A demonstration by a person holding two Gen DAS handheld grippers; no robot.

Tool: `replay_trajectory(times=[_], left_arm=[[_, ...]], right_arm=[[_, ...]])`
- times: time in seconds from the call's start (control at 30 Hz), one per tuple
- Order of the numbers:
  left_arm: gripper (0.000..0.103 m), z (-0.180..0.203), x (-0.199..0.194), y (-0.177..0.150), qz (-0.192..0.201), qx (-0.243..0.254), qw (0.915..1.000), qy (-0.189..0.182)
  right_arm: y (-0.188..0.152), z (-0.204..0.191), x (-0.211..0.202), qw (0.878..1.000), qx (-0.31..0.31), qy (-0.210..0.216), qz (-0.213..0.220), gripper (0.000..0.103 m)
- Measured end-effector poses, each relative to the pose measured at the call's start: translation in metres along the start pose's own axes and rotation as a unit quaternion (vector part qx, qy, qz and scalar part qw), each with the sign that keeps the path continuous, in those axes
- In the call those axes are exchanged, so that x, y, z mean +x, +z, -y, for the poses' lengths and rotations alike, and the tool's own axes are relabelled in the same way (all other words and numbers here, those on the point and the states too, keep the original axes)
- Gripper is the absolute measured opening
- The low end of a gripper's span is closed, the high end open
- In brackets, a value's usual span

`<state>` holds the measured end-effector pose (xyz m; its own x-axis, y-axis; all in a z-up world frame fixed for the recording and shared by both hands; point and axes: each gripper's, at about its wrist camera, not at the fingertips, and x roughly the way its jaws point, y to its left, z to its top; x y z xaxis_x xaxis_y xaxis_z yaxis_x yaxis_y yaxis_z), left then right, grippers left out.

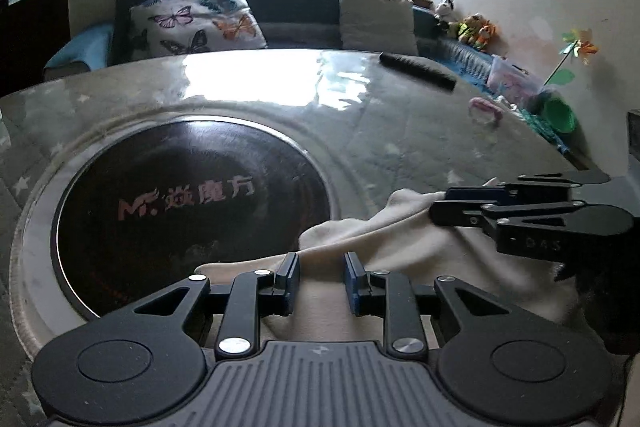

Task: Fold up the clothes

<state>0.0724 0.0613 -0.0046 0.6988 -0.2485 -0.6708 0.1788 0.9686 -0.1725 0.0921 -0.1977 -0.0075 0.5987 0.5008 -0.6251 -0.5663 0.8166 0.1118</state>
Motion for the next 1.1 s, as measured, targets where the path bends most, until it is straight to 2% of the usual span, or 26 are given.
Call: replay_trajectory(times=[0.23,0.3,0.4,0.5,0.67,0.83,0.93,0.97,1.0,1.1], left_arm=[[0.031,-0.009,-0.022,0.0,0.022,-0.018,0.9995,0.016],[0.048,-0.014,-0.031,0.001,0.028,-0.029,0.9988,0.029],[0.057,-0.024,-0.043,-0.002,0.036,-0.048,0.9971,0.047],[0.069,-0.034,-0.052,-0.007,0.037,-0.07,0.995,0.061],[0.073,-0.042,-0.061,-0.017,0.03,-0.103,0.9921,0.066],[0.074,-0.046,-0.071,-0.027,0.025,-0.143,0.9877,0.059],[0.074,-0.047,-0.076,-0.034,0.019,-0.167,0.9844,0.051],[0.074,-0.047,-0.077,-0.036,0.015,-0.176,0.9831,0.048],[0.074,-0.048,-0.077,-0.038,0.012,-0.186,0.9814,0.043],[0.074,-0.046,-0.078,-0.043,0.006,-0.211,0.977,0.03]], right_arm=[[-0.001,-0.017,-0.029,0.999,-0.045,0.023,0.015,0.027],[-0.003,-0.029,-0.039,0.997,-0.067,0.042,0.017,0.035],[-0.009,-0.051,-0.052,0.991,-0.108,0.075,0.018,0.038],[-0.016,-0.075,-0.063,0.982,-0.15,0.111,0.015,0.045],[-0.03,-0.116,-0.069,0.96,-0.224,0.165,0.009,0.048],[-0.045,-0.152,-0.06,0.938,-0.295,0.183,0.001,0.049],[-0.051,-0.163,-0.053,0.933,-0.316,0.17,-0.003,0.045],[-0.053,-0.165,-0.052,0.933,-0.32,0.166,-0.003,0.041],[-0.054,-0.165,-0.052,0.933,-0.32,0.163,-0.005,0.03],[-0.056,-0.162,-0.054,0.937,-0.312,0.155,-0.008,0.014]])
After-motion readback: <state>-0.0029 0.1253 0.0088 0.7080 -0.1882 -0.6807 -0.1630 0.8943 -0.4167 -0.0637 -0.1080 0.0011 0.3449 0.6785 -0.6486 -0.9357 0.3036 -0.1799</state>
